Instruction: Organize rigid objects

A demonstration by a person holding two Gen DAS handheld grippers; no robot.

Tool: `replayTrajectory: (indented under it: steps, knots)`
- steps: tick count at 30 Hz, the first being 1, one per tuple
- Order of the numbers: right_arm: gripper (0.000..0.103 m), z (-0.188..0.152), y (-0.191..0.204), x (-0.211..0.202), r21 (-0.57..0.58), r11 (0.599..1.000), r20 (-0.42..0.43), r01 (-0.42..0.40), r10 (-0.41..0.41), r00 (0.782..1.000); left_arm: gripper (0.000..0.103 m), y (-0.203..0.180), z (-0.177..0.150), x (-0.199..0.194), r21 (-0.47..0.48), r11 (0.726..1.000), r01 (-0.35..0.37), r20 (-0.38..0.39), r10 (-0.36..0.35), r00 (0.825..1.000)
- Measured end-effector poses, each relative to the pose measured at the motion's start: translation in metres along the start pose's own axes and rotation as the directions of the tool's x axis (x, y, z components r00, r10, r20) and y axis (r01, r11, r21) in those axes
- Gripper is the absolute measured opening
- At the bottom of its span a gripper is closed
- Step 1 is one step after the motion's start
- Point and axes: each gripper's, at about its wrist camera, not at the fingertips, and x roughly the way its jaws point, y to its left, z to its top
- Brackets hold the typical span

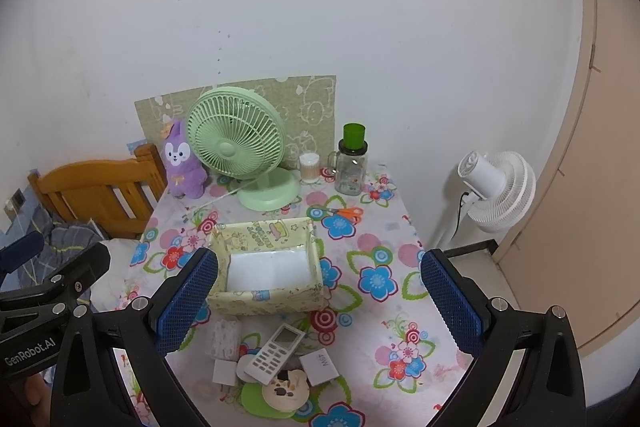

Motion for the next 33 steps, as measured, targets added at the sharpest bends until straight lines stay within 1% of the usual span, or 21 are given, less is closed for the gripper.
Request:
replayTrajectory:
  steps: [3,6,14,18,33]
  knots:
    - [0.103,0.0002,-0.0015,0.0000,0.003,1.000,0.002,-0.001,0.001,1.000,0.103,-0.0002,0.0010,0.0016,-0.001,1.000,0.003,-0.006,-0.003,1.000]
    - [0.103,-0.0002,-0.0012,-0.0002,0.003,1.000,0.003,-0.002,0.002,1.000,0.103,-0.0002,0.0023,0.0029,-0.017,0.999,0.028,-0.015,-0.028,1.000]
    - [0.103,-0.0006,-0.0021,-0.0003,0.004,1.000,0.008,-0.004,0.004,1.000,0.103,-0.0003,0.0016,0.0019,-0.015,1.000,0.012,-0.011,-0.013,1.000]
    - [0.103,-0.0001,-0.0012,-0.0028,0.002,1.000,0.018,-0.011,0.011,1.000,0.103,0.0023,0.0028,0.0012,-0.031,0.999,0.026,-0.012,-0.027,1.000]
    - [0.103,-0.0006,-0.0026,0.0005,-0.002,1.000,0.014,-0.007,0.007,1.000,0.103,-0.0043,0.0052,0.0020,-0.007,1.000,0.006,-0.003,-0.006,1.000]
